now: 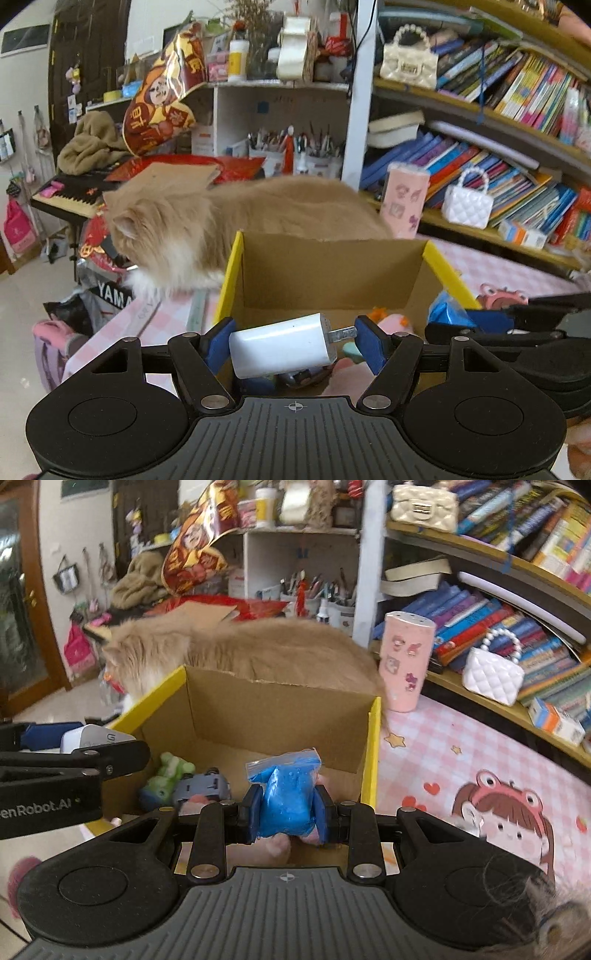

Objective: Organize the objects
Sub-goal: 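Open the left tool inside the box while the right tool releases the blue toy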

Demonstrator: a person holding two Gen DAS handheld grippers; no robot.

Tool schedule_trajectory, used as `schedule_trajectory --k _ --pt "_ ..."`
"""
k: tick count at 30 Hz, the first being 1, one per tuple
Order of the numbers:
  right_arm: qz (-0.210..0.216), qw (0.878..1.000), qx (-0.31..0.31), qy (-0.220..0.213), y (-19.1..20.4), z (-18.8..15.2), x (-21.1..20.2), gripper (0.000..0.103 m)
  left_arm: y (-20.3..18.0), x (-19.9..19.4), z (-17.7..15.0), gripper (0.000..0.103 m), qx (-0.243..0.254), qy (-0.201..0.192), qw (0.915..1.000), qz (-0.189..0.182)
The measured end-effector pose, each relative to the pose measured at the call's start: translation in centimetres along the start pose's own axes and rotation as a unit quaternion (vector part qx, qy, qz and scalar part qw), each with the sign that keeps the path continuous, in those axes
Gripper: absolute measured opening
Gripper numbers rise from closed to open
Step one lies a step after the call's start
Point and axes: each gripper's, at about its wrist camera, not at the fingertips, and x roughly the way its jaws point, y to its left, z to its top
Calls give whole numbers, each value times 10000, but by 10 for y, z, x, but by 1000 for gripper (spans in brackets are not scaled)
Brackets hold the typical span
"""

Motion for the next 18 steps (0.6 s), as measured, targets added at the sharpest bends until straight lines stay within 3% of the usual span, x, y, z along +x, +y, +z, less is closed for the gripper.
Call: schedule_trajectory --k 12,16,18 --pt "114 9970 -622 447 -5 0 48 28 -10 35 -7 71 163 468 9986 205" --pt "77 9981 -518 324 -9 4 44 41 -11 33 -4 73 173 390 9987 273" --pt "28 9989 -419 193 -12 7 39 47 -11 26 -1 79 180 240 9992 281"
